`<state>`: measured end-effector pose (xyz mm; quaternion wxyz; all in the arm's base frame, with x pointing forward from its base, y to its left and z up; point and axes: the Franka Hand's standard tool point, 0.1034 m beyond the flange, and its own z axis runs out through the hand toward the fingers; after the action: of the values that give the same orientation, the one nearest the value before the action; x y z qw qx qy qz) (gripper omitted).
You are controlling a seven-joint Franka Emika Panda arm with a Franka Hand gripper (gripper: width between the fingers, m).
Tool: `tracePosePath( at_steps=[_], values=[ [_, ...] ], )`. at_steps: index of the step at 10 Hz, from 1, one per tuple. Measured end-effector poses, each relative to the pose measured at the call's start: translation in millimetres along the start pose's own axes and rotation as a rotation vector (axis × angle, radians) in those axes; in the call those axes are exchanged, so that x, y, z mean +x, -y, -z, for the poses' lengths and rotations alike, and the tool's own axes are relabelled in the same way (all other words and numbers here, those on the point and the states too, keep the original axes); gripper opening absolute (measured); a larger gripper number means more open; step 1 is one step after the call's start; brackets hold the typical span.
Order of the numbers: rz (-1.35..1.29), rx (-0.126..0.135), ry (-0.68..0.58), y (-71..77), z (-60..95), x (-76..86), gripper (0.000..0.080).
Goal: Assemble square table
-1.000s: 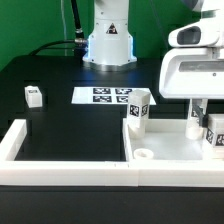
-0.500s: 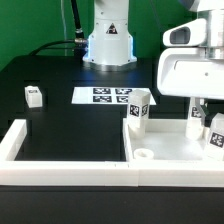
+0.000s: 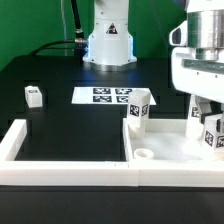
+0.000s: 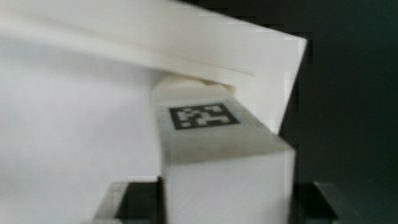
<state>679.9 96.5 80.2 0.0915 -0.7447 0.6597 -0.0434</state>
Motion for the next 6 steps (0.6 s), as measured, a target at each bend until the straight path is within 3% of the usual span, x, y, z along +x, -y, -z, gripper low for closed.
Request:
tracePosePath(
  at_steps=[1,6],
  values=[
    [-0.130,0.015,0.025,-1.4,0.8,2.7,0.0307],
    [-0.435,0.011,0.027,-1.9,1.0,1.9,0.0307]
  ],
)
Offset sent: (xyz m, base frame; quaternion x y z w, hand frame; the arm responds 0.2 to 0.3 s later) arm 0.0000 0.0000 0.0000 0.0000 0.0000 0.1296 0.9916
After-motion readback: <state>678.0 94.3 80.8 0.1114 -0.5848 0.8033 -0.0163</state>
